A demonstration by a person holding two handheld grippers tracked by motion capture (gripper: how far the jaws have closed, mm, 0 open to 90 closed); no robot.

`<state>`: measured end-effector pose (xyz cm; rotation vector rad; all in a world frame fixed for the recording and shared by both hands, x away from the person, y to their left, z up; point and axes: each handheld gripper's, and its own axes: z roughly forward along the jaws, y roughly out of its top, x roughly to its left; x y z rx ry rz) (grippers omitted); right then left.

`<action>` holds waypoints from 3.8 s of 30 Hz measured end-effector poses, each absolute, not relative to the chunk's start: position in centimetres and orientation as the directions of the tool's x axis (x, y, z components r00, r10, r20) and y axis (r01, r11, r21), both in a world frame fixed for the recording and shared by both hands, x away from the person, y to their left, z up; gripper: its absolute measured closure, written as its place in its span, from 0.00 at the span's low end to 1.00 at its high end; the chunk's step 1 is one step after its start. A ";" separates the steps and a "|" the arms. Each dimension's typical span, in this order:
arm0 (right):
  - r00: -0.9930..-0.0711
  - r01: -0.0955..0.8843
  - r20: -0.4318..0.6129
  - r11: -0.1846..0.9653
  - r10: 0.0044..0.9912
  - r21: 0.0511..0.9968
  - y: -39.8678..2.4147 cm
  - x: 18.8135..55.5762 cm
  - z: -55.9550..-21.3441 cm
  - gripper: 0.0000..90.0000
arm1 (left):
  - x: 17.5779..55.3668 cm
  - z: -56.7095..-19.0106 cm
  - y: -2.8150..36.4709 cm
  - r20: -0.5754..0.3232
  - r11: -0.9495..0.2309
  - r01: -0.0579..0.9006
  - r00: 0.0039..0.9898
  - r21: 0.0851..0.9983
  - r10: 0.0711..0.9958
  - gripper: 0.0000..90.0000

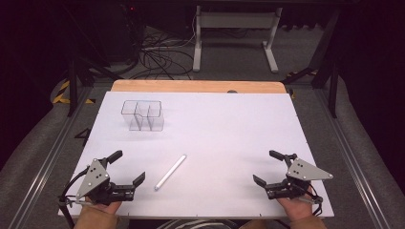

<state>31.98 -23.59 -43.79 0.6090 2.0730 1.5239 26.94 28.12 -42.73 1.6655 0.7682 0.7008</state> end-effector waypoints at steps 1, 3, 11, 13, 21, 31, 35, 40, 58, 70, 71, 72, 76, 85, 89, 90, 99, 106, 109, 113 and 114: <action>-0.779 0.064 -0.125 0.276 0.614 0.959 -23.6 32.0 -43.8 0.05 | 26.9 -42.7 28.1 0.057 -0.171 0.129 0.612 0.977 0.789 0.01; -0.779 0.065 -0.125 0.276 0.615 0.959 -23.7 32.0 -43.8 0.05 | 26.9 -42.7 28.0 0.081 -0.197 0.123 0.613 0.973 0.786 0.02; -0.784 0.071 -0.119 0.277 0.610 0.958 -23.6 32.0 -44.0 0.05 | 27.0 -42.6 27.9 0.098 -0.211 0.115 0.614 0.971 0.783 0.02; -0.783 0.070 -0.120 0.279 0.610 0.958 -23.6 32.0 -44.0 0.05 | 27.0 -42.6 27.9 0.098 -0.212 0.114 0.615 0.971 0.782 0.02; -0.786 0.069 -0.118 0.276 0.607 0.959 -23.8 32.0 -44.0 0.05 | 27.2 -42.5 27.7 0.095 -0.208 0.114 0.618 0.971 0.781 0.03; -0.793 0.087 -0.099 0.273 0.601 0.958 -23.6 32.0 -44.2 0.06 | 27.6 -41.5 28.0 0.083 -0.210 0.125 0.642 0.970 0.762 0.04; -0.800 0.092 -0.087 0.265 0.594 0.960 -23.6 32.2 -44.4 0.06 | 28.0 -40.8 28.0 0.079 -0.214 0.131 0.652 0.968 0.754 0.06; -0.801 0.096 -0.090 0.275 0.592 0.957 -23.5 32.3 -44.6 0.06 | 28.7 -40.1 28.2 0.066 -0.217 0.144 0.670 0.966 0.739 0.06; -0.801 0.127 -0.054 0.258 0.596 0.958 -23.9 32.1 -45.0 0.06 | 31.9 -38.2 28.5 0.067 -0.245 0.162 0.693 0.956 0.718 0.06; -0.800 0.135 -0.045 0.251 0.598 0.958 -24.2 31.7 -45.1 0.06 | 33.0 -37.5 28.1 0.094 -0.291 0.150 0.726 0.945 0.682 0.06; -0.800 0.135 -0.045 0.252 0.599 0.958 -24.2 31.8 -45.1 0.06 | 33.1 -37.1 28.1 0.110 -0.314 0.141 0.742 0.939 0.662 0.06; -0.803 0.133 -0.044 0.250 0.595 0.959 -24.2 31.8 -45.1 0.06 | 33.2 -36.9 28.1 0.119 -0.326 0.139 0.744 0.935 0.657 0.07; -0.804 0.134 -0.044 0.252 0.593 0.959 -24.1 31.8 -45.1 0.06 | 33.7 -36.1 28.0 0.152 -0.377 0.130 0.759 0.917 0.633 0.12; -0.809 0.137 -0.038 0.251 0.587 0.958 -24.1 31.9 -45.2 0.06 | 35.7 -34.8 28.1 0.157 -0.440 0.156 0.788 0.885 0.595 0.16; -0.813 0.138 -0.036 0.253 0.582 0.958 -24.1 31.9 -45.2 0.06 | 36.7 -34.4 28.4 0.140 -0.442 0.175 0.792 0.880 0.594 0.17; -0.813 0.138 -0.036 0.253 0.582 0.958 -24.1 31.9 -45.2 0.06 | 37.0 -34.4 28.5 0.139 -0.445 0.179 0.793 0.878 0.593 0.17; -0.816 0.143 -0.032 0.255 0.578 0.956 -24.0 31.9 -45.2 0.06 | 39.3 -34.5 28.8 0.084 -0.458 0.239 0.810 0.856 0.580 0.20; -0.818 0.143 -0.031 0.255 0.575 0.956 -24.0 31.9 -45.2 0.07 | 40.1 -34.6 28.4 0.133 -0.515 0.209 0.825 0.831 0.550 0.25; -0.818 0.142 -0.033 0.258 0.574 0.956 -24.0 32.0 -45.2 0.07 | 40.5 -34.6 28.4 0.157 -0.543 0.197 0.830 0.816 0.536 0.24; -0.819 0.142 -0.034 0.259 0.573 0.955 -24.0 32.0 -45.3 0.07 | 41.1 -34.5 28.6 0.171 -0.567 0.190 0.836 0.801 0.522 0.26; -0.819 0.142 -0.034 0.260 0.573 0.955 -24.0 31.9 -45.3 0.07 | 41.1 -34.5 28.6 0.180 -0.575 0.188 0.834 0.796 0.521 0.26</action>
